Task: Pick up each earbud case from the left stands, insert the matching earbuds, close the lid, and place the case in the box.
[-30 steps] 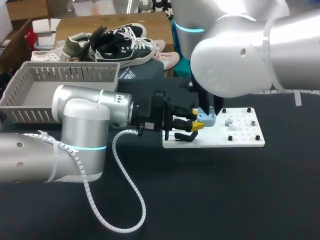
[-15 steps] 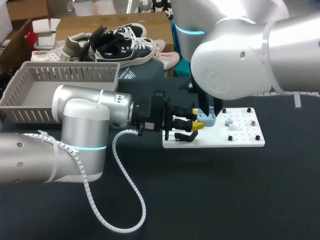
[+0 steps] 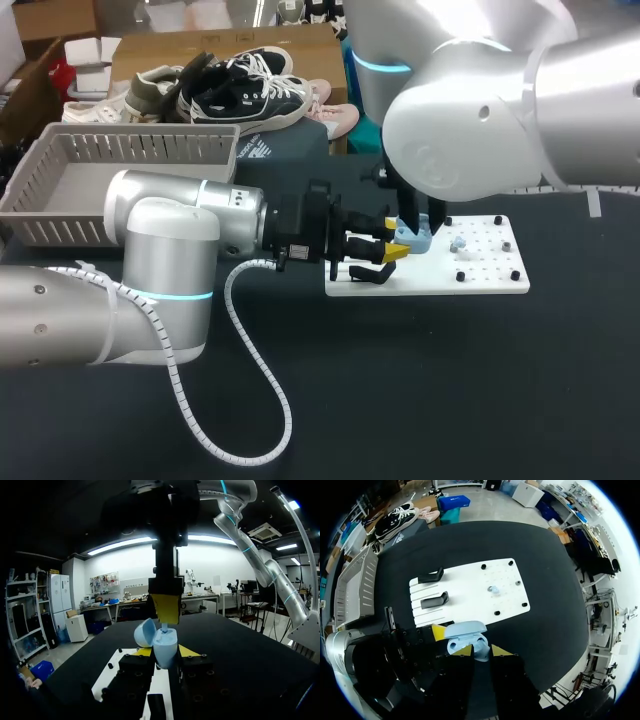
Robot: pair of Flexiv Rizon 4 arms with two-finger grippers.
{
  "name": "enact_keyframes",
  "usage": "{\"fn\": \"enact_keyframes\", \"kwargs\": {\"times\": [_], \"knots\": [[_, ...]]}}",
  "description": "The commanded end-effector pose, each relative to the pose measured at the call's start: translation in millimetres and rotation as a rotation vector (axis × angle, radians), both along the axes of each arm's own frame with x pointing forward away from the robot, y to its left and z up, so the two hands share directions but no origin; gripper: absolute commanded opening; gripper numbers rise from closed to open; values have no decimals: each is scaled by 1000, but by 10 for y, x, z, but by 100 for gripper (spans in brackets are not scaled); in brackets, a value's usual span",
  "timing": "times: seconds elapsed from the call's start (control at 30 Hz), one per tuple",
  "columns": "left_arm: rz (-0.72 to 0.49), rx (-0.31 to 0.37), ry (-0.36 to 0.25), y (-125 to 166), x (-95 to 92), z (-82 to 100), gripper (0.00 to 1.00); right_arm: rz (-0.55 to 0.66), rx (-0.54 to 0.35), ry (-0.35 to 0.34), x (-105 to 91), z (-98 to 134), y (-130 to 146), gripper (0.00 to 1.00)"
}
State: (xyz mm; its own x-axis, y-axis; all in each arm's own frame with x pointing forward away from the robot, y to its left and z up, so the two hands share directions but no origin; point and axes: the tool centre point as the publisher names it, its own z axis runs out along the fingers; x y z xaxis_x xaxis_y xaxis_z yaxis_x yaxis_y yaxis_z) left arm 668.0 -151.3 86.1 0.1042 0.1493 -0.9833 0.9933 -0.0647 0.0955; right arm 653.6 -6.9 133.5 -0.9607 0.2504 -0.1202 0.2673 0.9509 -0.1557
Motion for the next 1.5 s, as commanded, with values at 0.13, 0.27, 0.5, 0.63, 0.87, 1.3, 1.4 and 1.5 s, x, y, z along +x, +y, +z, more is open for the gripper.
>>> {"fn": "enact_keyframes", "kwargs": {"times": [0.13, 0.27, 0.5, 0.63, 0.87, 1.3, 1.4, 1.5], "knots": [[1, -2, -1, 2, 3, -6, 0, -2, -6, 0, 20, -26, 12, 0], [1, -2, -1, 2, 3, -6, 0, 1, -9, 1, 26, -35, 18, 0], [1, -2, -1, 2, 3, -6, 0, 3, -21, 4, 43, -82, 25, 0], [1, -2, -1, 2, 3, -6, 0, 6, -30, 8, 41, -98, 23, 8], [1, -2, -1, 2, 3, -6, 0, 8, -20, -9, 42, -59, 32, 35], [1, -2, -1, 2, 3, -6, 0, -88, 76, -199, -54, 217, -308, 48], [1, -2, -1, 2, 3, -6, 0, -139, 98, -236, -36, 224, -476, 49], [1, -2, -1, 2, 3, -6, 0, -177, 108, -268, -8, 207, -609, 50]]}}
